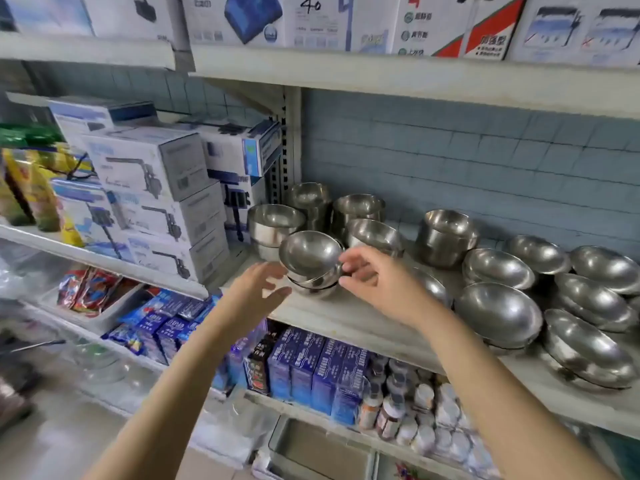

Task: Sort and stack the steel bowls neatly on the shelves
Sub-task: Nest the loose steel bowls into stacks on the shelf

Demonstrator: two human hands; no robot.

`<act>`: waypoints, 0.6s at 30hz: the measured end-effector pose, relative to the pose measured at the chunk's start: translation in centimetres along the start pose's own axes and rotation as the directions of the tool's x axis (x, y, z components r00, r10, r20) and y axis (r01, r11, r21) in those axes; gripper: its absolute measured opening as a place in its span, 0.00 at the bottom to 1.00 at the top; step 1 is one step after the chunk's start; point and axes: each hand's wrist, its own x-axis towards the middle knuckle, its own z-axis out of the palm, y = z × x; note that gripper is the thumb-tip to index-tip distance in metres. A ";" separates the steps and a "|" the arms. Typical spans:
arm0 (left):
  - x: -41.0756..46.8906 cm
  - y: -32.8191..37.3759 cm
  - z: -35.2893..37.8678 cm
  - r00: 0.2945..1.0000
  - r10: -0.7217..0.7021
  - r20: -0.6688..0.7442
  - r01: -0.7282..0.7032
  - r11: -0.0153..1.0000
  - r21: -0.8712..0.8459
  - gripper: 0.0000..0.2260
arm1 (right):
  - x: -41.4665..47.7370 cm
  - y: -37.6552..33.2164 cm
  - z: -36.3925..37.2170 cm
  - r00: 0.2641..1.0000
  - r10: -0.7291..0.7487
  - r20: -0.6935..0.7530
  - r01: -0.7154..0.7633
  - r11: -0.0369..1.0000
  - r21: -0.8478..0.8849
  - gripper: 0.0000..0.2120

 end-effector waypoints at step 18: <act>7.3 -8.2 4.2 0.990 0.058 0.127 -0.018 0.954 -0.299 0.46 | 6.6 5.2 6.2 0.946 0.173 -0.275 -0.198 0.978 -0.067 0.39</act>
